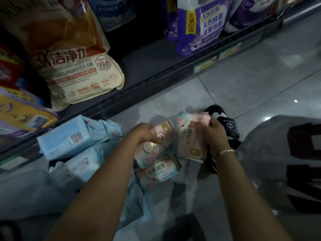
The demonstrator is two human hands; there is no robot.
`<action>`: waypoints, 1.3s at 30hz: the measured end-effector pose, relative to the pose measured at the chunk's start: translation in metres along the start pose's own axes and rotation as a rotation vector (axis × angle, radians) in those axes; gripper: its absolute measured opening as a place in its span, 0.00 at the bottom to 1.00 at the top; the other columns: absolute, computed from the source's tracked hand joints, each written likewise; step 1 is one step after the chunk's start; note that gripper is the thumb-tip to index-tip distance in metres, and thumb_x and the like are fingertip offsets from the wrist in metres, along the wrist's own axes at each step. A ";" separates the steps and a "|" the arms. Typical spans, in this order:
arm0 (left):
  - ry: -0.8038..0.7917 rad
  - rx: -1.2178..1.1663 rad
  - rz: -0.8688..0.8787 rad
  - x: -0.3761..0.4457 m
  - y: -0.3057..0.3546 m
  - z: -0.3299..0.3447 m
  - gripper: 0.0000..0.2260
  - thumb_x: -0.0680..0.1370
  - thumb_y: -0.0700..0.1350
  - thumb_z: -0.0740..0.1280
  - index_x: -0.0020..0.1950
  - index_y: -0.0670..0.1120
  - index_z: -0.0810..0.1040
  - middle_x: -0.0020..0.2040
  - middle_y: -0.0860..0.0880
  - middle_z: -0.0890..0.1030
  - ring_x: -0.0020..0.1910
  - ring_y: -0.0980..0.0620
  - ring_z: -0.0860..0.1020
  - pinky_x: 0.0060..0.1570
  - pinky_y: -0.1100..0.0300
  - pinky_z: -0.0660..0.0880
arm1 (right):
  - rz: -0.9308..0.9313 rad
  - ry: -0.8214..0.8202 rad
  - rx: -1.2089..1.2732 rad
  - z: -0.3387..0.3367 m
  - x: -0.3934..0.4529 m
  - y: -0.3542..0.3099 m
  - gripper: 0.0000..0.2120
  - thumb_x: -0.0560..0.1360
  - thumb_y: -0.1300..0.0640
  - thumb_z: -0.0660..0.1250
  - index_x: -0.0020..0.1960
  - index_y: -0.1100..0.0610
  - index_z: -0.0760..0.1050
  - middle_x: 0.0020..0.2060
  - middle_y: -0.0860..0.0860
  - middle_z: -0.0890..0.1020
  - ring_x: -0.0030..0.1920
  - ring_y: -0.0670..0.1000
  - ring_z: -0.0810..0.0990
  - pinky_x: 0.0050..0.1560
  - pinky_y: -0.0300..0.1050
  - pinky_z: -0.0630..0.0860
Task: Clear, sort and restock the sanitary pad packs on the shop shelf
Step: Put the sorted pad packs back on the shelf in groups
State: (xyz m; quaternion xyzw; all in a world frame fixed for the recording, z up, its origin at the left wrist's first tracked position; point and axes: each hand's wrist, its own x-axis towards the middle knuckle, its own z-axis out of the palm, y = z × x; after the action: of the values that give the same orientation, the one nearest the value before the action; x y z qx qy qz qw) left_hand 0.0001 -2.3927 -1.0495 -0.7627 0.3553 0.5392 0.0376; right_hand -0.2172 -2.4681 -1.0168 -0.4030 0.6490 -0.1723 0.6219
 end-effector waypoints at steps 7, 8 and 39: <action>-0.170 0.031 -0.024 -0.020 -0.012 0.074 0.35 0.70 0.47 0.77 0.73 0.45 0.66 0.69 0.46 0.72 0.64 0.45 0.73 0.53 0.61 0.69 | 0.056 -0.079 0.010 -0.017 -0.009 -0.009 0.18 0.67 0.62 0.76 0.56 0.61 0.78 0.49 0.60 0.84 0.47 0.60 0.84 0.50 0.58 0.81; -0.157 -0.010 -0.033 -0.022 -0.014 0.083 0.37 0.69 0.46 0.78 0.74 0.45 0.65 0.69 0.46 0.71 0.65 0.45 0.72 0.54 0.61 0.70 | 0.074 -0.083 0.003 -0.019 -0.010 -0.006 0.18 0.67 0.62 0.77 0.55 0.61 0.78 0.49 0.60 0.84 0.48 0.61 0.84 0.52 0.60 0.80; 0.140 -0.430 0.010 -0.045 0.009 0.018 0.29 0.60 0.51 0.83 0.54 0.46 0.72 0.47 0.52 0.78 0.48 0.50 0.79 0.42 0.59 0.75 | 0.022 -0.092 -0.109 -0.035 -0.021 -0.009 0.23 0.64 0.59 0.79 0.55 0.64 0.77 0.47 0.59 0.84 0.48 0.60 0.83 0.54 0.62 0.79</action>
State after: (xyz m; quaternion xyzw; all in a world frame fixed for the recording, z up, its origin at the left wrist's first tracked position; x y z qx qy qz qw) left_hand -0.0272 -2.3691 -1.0161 -0.7870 0.2377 0.5482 -0.1534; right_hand -0.2493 -2.4681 -0.9908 -0.4365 0.6326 -0.1110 0.6300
